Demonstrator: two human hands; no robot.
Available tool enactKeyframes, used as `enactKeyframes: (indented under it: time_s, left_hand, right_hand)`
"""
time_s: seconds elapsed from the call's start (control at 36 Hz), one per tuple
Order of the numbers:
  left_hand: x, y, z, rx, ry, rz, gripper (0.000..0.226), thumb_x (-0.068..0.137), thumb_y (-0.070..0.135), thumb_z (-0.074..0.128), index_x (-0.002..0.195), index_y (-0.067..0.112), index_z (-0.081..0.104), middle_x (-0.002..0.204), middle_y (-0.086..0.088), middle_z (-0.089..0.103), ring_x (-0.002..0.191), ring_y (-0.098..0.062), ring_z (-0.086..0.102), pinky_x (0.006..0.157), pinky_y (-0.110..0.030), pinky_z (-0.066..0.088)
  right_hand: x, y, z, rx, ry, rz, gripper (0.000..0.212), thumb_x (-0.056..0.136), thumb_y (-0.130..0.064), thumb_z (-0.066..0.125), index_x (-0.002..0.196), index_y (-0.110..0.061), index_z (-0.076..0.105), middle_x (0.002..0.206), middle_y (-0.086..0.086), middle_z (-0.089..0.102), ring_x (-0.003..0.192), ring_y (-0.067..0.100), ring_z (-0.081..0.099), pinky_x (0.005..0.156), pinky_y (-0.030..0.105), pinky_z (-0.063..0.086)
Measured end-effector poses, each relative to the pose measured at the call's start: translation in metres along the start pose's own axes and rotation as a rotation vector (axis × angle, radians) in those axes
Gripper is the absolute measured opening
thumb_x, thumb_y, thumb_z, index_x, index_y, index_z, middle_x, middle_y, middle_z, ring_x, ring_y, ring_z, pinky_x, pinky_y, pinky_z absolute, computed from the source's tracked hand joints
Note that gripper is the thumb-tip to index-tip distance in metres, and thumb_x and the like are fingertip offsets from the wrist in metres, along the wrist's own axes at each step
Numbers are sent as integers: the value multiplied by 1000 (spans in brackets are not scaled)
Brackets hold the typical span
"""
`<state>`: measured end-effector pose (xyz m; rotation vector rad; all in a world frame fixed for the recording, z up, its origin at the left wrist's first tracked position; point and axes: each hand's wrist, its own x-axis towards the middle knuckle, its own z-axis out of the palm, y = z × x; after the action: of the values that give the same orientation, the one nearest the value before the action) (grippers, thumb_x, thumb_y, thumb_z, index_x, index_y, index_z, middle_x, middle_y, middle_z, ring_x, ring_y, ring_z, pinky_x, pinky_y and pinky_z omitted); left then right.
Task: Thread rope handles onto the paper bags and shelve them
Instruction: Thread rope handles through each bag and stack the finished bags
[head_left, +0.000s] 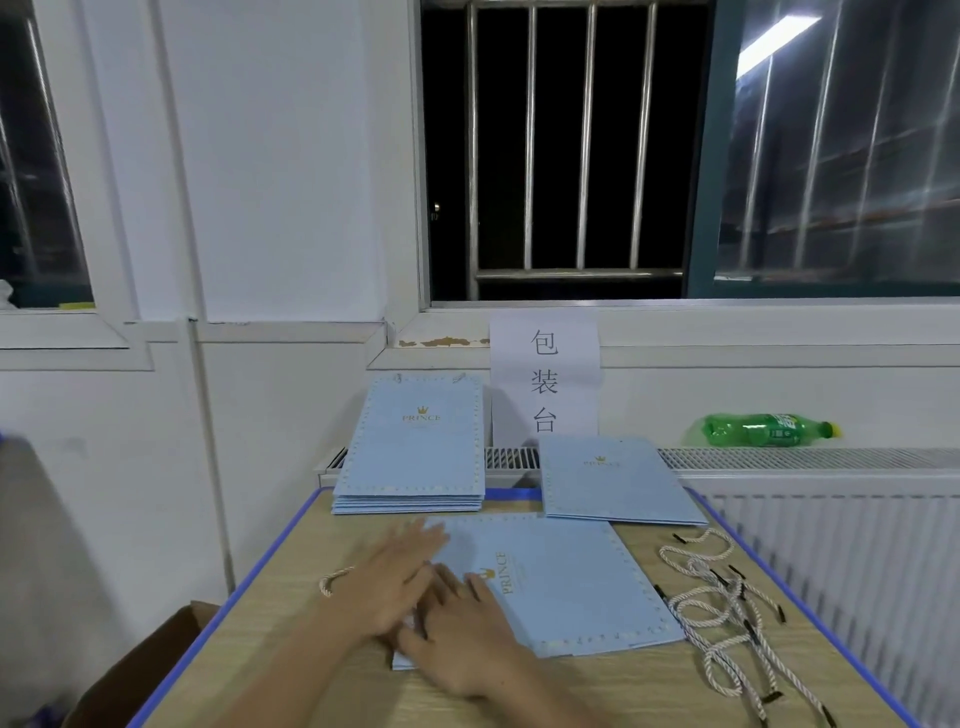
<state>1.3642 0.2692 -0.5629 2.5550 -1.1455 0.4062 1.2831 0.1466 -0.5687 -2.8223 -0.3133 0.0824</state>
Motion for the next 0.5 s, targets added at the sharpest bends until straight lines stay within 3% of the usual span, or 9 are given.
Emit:
enactKeyframes:
  time_s: [0.03,0.08,0.19,0.36,0.5]
  left_hand:
    - [2,5,3,-67,-139,-77,48,101,30,19,148,20,26,152,12,17,144,-5,7,111,-16,-8]
    - [5,3,6,-128,-318,-235,45,105,29,13,150,29,15,157,14,7,145,-5,-3,115,-27,-9]
    - [5,-3,8,-8,-368,-310,47,105,33,12,151,30,3,159,9,-7,145,-6,-7,117,-36,-7]
    - [4,1,8,35,-398,-343,52,104,37,11,150,23,-9,159,6,-13,146,-11,-12,117,-35,-5]
    - [4,-2,9,168,-439,-310,65,97,53,1,150,18,-12,158,4,-18,146,-14,-13,117,-36,-4]
  right_hand:
    - [0,0,0,-2,-2,-2,70,96,-57,19,153,-19,0,160,-1,1,146,12,-6,118,41,-9]
    - [0,1,1,11,3,3,72,95,-59,19,153,-19,2,160,-1,3,147,12,-5,118,41,-9]
    - [-5,-1,-2,6,-13,2,81,93,-64,24,152,-16,-2,160,2,-2,147,14,-8,118,42,-9]
    - [-20,5,-6,-25,-46,-70,107,79,-78,38,151,-16,-10,159,0,-12,146,12,-12,119,37,-8]
    - [-40,26,-29,-93,17,-101,108,62,-82,16,151,-21,19,159,2,15,145,15,13,116,32,9]
